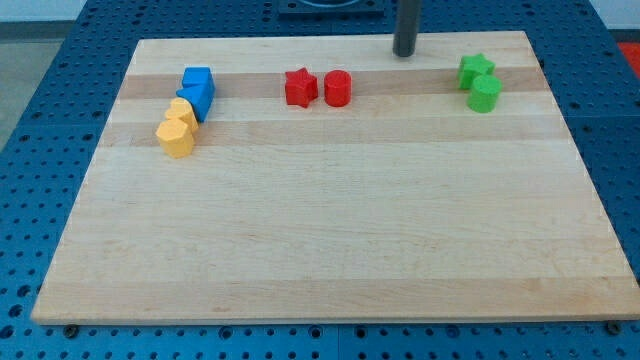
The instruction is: Slide the green star into the red circle
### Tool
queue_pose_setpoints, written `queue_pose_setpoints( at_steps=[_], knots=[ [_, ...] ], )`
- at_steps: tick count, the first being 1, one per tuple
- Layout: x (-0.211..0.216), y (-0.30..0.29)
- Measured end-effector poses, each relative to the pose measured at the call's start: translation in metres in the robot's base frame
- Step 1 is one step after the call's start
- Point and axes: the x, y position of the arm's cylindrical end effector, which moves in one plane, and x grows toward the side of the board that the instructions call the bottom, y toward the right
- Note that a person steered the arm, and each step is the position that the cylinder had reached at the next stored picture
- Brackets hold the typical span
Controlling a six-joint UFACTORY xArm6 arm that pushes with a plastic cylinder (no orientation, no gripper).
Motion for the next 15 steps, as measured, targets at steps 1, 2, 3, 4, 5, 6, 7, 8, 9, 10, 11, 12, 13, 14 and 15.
queue_pose_setpoints(
  at_steps=[1,2,3,4,5,6,7,8,9,10,11,12,13,14,15],
  knots=[
    [0.000,0.036],
    [0.000,0.076],
    [0.002,0.108],
    [0.018,0.129],
    [0.043,0.135],
    [0.062,0.133],
    [0.064,0.118],
    [0.063,0.106],
    [0.063,0.086],
    [0.063,0.067],
    [0.063,0.046],
    [0.069,0.028],
    [0.078,0.017],
    [0.091,0.008],
    [0.099,0.002]
  ],
)
